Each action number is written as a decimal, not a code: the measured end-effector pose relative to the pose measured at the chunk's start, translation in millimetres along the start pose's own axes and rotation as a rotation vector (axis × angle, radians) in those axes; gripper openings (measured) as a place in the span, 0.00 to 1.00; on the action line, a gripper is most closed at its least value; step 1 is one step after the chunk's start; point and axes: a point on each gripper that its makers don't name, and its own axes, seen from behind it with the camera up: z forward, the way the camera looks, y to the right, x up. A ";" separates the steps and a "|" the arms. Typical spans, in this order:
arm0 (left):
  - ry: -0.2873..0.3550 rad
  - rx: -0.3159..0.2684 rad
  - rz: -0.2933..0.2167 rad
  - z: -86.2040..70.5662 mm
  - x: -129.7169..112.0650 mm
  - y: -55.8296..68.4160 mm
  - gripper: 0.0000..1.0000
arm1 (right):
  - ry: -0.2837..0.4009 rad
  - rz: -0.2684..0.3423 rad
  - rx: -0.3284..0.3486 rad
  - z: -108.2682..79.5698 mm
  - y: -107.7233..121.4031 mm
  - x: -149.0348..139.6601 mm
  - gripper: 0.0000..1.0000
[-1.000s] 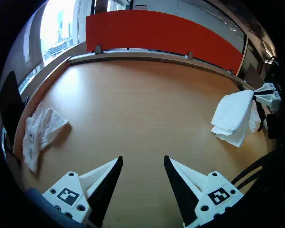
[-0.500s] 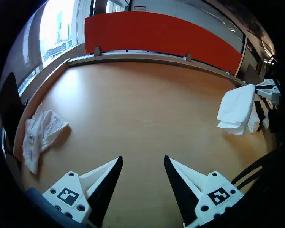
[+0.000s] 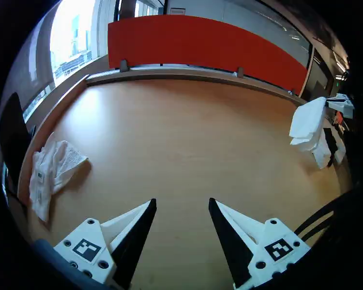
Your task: Fold towel
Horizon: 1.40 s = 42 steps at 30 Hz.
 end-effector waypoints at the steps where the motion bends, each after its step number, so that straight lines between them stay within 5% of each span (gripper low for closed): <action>1: 0.000 0.000 0.001 0.0 0.0 0.1 0.79 | -0.003 0.003 -0.007 -1.5 5.7 -1.2 0.04; 33: -0.012 0.016 0.013 2.3 4.8 -2.0 0.79 | -0.095 0.060 -0.230 -50.4 187.9 -34.7 0.04; 42: -0.012 0.011 0.023 4.1 8.0 3.1 0.79 | -0.112 0.089 -0.279 -65.1 221.6 -44.5 0.04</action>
